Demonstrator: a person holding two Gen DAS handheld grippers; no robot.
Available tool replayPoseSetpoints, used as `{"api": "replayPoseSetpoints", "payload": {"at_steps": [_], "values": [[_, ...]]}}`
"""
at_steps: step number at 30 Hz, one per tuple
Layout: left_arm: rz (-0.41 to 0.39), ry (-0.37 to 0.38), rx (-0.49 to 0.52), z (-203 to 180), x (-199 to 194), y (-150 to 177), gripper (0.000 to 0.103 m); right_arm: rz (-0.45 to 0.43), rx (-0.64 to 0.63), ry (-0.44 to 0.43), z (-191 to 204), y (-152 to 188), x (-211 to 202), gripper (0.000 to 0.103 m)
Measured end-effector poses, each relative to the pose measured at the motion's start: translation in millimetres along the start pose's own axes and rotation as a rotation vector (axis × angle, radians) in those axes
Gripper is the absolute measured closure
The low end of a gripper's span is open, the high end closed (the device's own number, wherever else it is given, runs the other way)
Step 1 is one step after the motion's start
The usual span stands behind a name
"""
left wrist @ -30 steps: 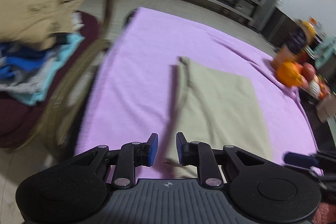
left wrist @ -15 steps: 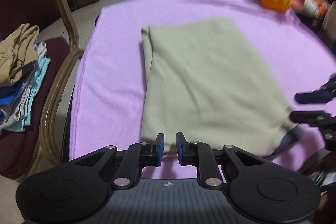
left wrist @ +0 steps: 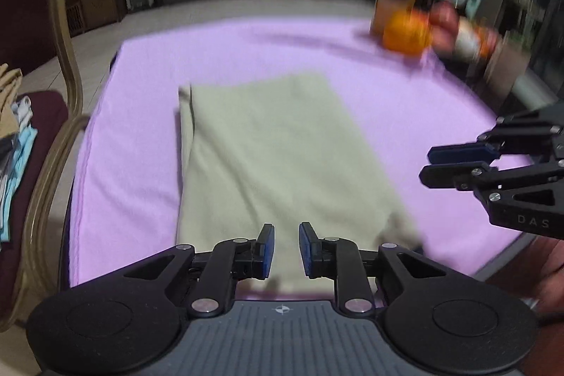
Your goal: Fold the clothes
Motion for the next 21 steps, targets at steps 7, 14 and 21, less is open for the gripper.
{"api": "replayPoseSetpoints", "payload": {"at_steps": [7,14,21], "values": [[-0.187,-0.016,-0.086,10,-6,-64,0.081,-0.205,-0.034,0.049,-38,-88,-40,0.088],[-0.008,-0.035,-0.087,7,79,-50,0.095,-0.140,0.252,-0.159,-90,-74,45,0.088],[0.000,-0.078,-0.153,18,126,-46,0.094,0.186,0.619,-0.580,-95,-32,155,0.098]]}}
Point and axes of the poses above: each gripper's, at about its wrist camera, not at the fingertips, and x roughly the way its jaws point, z to its left, y to its underside, the point moved 5 cm from there along x, roughly the way its jaws point, and after that the axes turned 6 degrees about x, right-handed, at the moved point
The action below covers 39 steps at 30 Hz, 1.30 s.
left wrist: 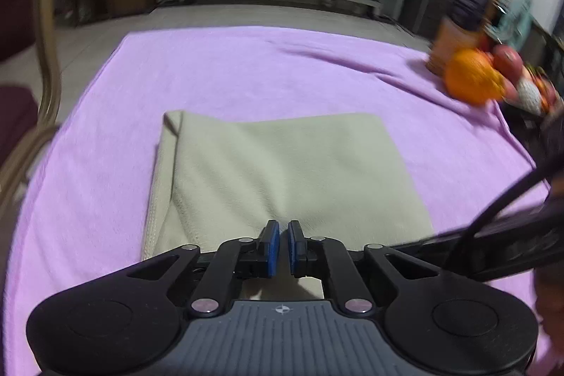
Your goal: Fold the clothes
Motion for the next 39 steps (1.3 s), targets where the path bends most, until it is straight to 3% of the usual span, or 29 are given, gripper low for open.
{"api": "replayPoseSetpoints", "payload": {"at_steps": [2,4,8,10,13,15,17,20,22,26,30,34,39], "values": [[0.007,0.008,-0.072,9,2,-1,0.089,-0.033,0.101,-0.052,-23,-9,6,0.103],[0.006,-0.004,-0.094,13,-1,-3,0.091,-0.157,0.212,-0.086,-46,-23,-6,0.103],[-0.098,-0.118,-0.131,30,-24,-22,0.093,-0.372,0.342,-0.006,-84,-44,-39,0.103],[-0.160,-0.117,-0.122,34,-37,-35,0.094,-0.421,0.334,0.008,-83,-51,-50,0.096],[-0.145,-0.029,-0.004,18,-28,-47,0.093,-0.394,0.263,-0.046,-64,-59,-49,0.094],[-0.108,-0.016,0.093,2,-11,-46,0.091,-0.325,0.204,-0.091,-48,-61,-35,0.091],[-0.082,-0.041,0.155,-7,9,-45,0.090,-0.245,0.151,-0.098,-36,-58,-16,0.090],[-0.058,-0.115,0.139,6,40,-50,0.090,-0.169,0.138,-0.055,-41,-56,6,0.090],[-0.065,-0.169,0.081,26,52,-56,0.087,-0.164,0.164,-0.049,-51,-59,14,0.103],[-0.087,-0.262,-0.056,63,61,-64,0.088,-0.232,0.216,-0.067,-74,-74,5,0.103],[-0.077,-0.397,-0.181,97,62,-63,0.087,-0.385,0.293,-0.026,-100,-82,-18,0.103],[-0.064,-0.491,-0.271,120,42,-64,0.092,-0.508,0.371,0.095,-113,-82,-44,0.099],[-0.073,-0.433,-0.239,102,-20,-73,0.091,-0.533,0.387,0.101,-83,-72,-79,0.097]]}}
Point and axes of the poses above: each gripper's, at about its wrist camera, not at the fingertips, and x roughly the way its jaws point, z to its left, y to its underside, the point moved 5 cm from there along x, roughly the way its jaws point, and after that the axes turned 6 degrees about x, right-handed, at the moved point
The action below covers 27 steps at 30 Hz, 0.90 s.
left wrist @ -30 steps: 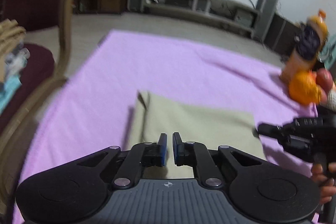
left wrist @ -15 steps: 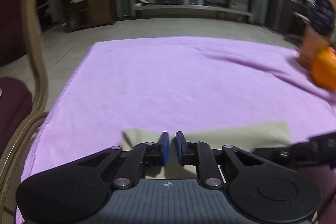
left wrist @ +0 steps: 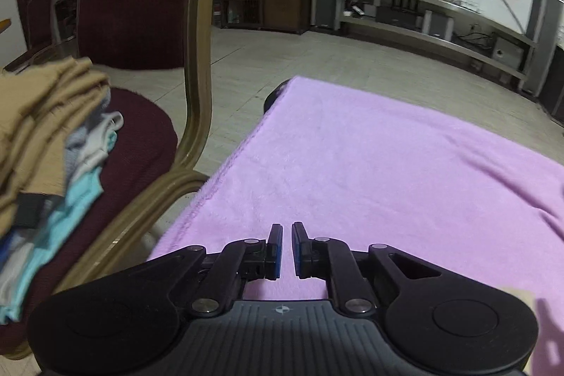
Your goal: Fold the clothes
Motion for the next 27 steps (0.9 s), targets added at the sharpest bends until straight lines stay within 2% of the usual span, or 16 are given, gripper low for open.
{"api": "replayPoseSetpoints", "payload": {"at_steps": [4,6,8,11,14,18,19,21,23,25,27], "values": [[-0.032,0.088,0.073,-2,-63,9,0.080,0.033,-0.109,0.016,46,21,-42,0.090],[-0.042,0.115,0.116,6,-90,26,0.078,0.043,-0.179,0.014,66,38,-70,0.088],[-0.034,0.139,0.141,17,-108,48,0.077,0.048,-0.223,-0.009,82,57,-102,0.079],[0.040,0.178,0.125,33,-114,85,0.077,0.075,-0.217,-0.059,87,86,-136,0.070],[0.145,0.238,0.105,32,-105,115,0.079,0.140,-0.198,-0.041,75,117,-141,0.066],[0.159,0.323,0.159,11,-106,129,0.085,0.240,-0.217,0.073,53,148,-109,0.069],[0.151,0.343,0.181,5,-108,131,0.085,0.263,-0.235,0.083,51,157,-102,0.081],[0.133,0.378,0.226,-8,-111,134,0.085,0.279,-0.323,0.100,53,173,-93,0.091],[0.122,0.343,0.282,-18,-104,137,0.086,0.291,-0.422,0.115,58,187,-85,0.091],[0.144,0.295,0.336,-26,-93,143,0.087,0.308,-0.473,0.101,62,198,-81,0.091],[0.148,0.282,0.384,-32,-88,147,0.091,0.315,-0.532,0.119,63,205,-73,0.091]]}}
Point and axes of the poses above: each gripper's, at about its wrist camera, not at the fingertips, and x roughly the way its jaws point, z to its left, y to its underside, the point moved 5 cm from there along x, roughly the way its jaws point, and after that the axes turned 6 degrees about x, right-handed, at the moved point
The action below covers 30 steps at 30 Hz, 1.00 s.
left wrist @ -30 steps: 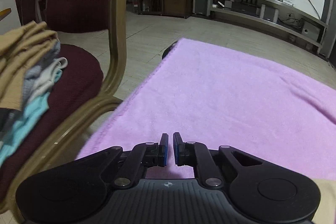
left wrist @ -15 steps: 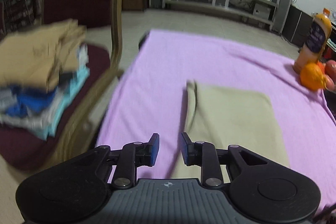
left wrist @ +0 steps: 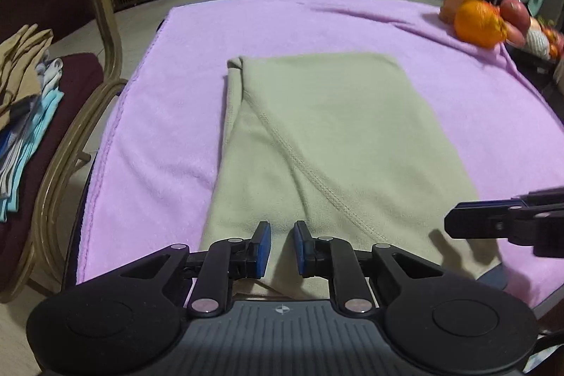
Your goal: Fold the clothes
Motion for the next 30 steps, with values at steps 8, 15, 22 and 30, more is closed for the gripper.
{"api": "replayPoseSetpoints", "payload": {"at_steps": [8,15,22,30], "values": [[0.065,0.010,0.073,-6,-11,22,0.092,0.114,-0.096,0.084,-4,26,0,0.094],[-0.120,0.131,-0.149,39,-57,17,0.080,0.074,-0.037,-0.048,-10,28,-45,0.072],[-0.054,0.125,-0.369,78,-35,7,0.062,0.005,0.246,-0.148,-43,6,-50,0.066],[-0.003,0.156,-0.423,103,-9,-14,0.050,-0.065,0.365,-0.173,-57,-10,-45,0.053]]}}
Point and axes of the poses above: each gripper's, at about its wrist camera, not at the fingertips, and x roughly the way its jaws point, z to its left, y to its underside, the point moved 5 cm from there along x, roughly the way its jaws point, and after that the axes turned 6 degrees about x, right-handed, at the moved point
